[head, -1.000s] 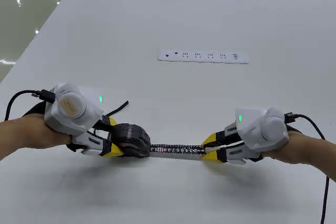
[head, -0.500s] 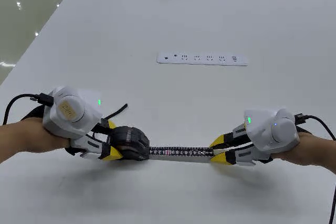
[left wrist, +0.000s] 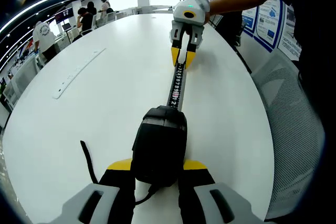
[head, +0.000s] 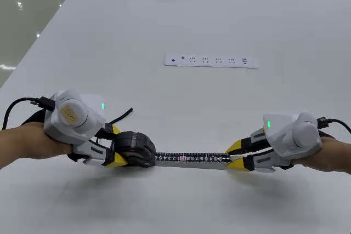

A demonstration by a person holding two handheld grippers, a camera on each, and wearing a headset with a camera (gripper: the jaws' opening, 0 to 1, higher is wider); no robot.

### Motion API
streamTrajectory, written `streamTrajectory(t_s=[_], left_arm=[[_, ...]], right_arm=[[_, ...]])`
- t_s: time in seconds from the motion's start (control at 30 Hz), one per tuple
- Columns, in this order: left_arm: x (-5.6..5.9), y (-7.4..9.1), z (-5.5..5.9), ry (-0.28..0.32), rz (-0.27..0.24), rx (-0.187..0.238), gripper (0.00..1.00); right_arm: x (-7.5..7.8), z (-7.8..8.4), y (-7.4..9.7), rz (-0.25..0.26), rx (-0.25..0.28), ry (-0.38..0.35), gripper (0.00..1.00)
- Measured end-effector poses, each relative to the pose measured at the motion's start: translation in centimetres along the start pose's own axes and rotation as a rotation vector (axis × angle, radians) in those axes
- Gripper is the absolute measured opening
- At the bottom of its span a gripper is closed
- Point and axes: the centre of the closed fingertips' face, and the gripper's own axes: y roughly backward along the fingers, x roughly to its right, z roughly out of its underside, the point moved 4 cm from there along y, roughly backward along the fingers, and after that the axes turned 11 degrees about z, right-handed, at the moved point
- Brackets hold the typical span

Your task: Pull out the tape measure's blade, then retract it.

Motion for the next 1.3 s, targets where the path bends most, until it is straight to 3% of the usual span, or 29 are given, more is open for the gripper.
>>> streamTrajectory(t_s=[0.8,0.9,1.17,1.3], left_arm=[[0.2,0.0,-0.1,0.002,-0.001,-0.005,0.28],[0.2,-0.1,-0.3,-0.034,-0.007,-0.038,0.28],[0.2,0.0,-0.2,0.001,0.005,-0.013,0.28],[0.1,0.0,-0.2,0.008,0.004,-0.008,0.28]], right_arm=[[0.6,2.4,2.1,0.018,-0.048,-0.009,0.10],[0.5,2.4,2.7,0.013,-0.046,-0.025,0.10],[0.7,3.5,3.4,0.024,-0.061,-0.033,0.10],[0.6,3.2,3.5,0.029,-0.056,-0.038,0.10]])
